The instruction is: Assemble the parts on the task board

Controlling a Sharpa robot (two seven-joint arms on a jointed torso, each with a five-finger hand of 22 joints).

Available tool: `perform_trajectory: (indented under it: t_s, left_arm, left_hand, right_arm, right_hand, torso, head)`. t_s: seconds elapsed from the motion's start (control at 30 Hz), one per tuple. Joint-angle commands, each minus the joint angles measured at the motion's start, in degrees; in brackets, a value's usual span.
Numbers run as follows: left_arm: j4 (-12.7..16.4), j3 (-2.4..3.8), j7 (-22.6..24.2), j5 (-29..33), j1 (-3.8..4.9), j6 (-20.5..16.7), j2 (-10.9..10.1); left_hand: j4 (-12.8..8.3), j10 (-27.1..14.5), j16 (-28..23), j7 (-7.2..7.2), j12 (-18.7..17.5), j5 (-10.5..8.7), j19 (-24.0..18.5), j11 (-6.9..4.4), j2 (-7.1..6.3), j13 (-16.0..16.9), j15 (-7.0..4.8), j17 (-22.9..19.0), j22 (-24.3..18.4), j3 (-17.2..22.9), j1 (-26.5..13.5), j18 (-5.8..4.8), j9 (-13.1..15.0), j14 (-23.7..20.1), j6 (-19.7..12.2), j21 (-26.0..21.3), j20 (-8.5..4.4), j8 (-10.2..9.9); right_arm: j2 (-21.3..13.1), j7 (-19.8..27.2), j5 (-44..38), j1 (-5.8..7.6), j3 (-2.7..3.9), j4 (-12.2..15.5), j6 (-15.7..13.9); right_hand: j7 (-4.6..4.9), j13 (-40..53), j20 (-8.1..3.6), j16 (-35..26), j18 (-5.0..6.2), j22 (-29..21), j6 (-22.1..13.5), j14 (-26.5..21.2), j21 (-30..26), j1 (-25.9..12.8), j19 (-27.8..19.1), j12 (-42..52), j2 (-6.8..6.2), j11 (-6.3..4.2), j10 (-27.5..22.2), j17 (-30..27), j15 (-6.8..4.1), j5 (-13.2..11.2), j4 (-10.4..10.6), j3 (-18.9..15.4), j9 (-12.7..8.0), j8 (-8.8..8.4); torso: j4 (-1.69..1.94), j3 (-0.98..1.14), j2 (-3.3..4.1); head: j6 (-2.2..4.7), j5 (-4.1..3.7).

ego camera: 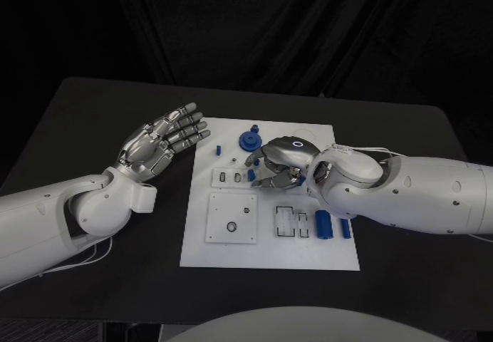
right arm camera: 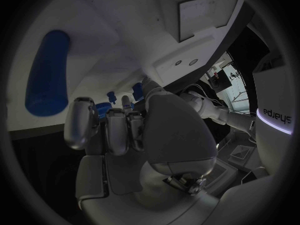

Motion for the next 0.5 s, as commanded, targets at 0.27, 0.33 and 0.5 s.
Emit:
perform_trajectory:
  t_s: [0.27, 0.33, 0.5]
  left_arm:
    - [2.0, 0.06, 5.3, -2.5, -0.06, -6.3, -1.1]
    - [2.6, 0.06, 5.9, -2.6, -0.03, -8.7, -1.4]
    - [4.4, 0.07, 6.4, -3.4, 0.43, -14.9, -2.1]
  left_hand:
    - [-0.2, 2.3, 3.7, 1.21, 3.1, 0.70, 3.6, 0.85, -1.10, 0.4, 0.32, 0.5, 1.7, 1.5, -1.5, -0.30, 0.4, 1.7, 2.4, 3.4, 0.03, 0.9]
    - [-0.4, 3.6, 5.9, 1.47, 4.7, 1.15, 8.4, 1.13, -1.73, 0.5, 0.22, 0.8, 4.0, 2.3, -2.0, -0.26, 0.5, 3.0, 3.7, 7.9, -0.05, 1.3]
    - [-4.4, 6.2, 13.4, 1.23, 7.4, 0.69, 15.1, 1.08, -3.67, 0.7, -0.45, 1.4, 9.9, 7.6, -1.6, -0.48, 0.6, 7.6, 6.4, 18.7, -0.81, 1.7]
  right_arm:
    - [-3.8, 5.8, -0.3, 0.32, 0.53, 5.0, -11.8]
    - [-4.9, 7.0, -0.3, 0.87, 0.60, 6.3, -13.7]
    - [-7.7, 11.4, 0.8, 2.36, 0.67, 8.4, -16.0]
  right_hand:
    - [-0.13, 9.8, -0.20, -0.1, 0.59, 7.7, -0.1, 3.6, -0.4, 1.4, -0.2, -0.4, -1.36, -0.49, 0.7, 8.5, -0.32, -1.2, 3.3, -0.5, -1.3, 0.44]
    - [-0.15, 9.8, -0.20, 0.0, 0.56, 7.7, -0.1, 3.6, -0.3, 1.4, -0.2, -0.4, -1.35, -0.49, 0.7, 8.6, -0.32, -1.2, 3.3, -0.5, -1.3, 0.45]
    - [-0.14, 9.7, -0.20, -0.1, 0.50, 7.9, 1.1, 3.6, -0.1, 1.1, 0.0, -0.4, -1.03, -0.50, 0.6, 8.5, -0.33, -1.5, 3.3, -0.5, -1.4, 1.20]
  torso:
    - [-0.01, 0.04, 0.04]
    - [-0.04, 0.04, 0.03]
    - [-0.10, 0.07, -0.06]
  head:
    - [1.43, 1.40]
    - [1.77, 1.88]
    - [2.54, 3.08]
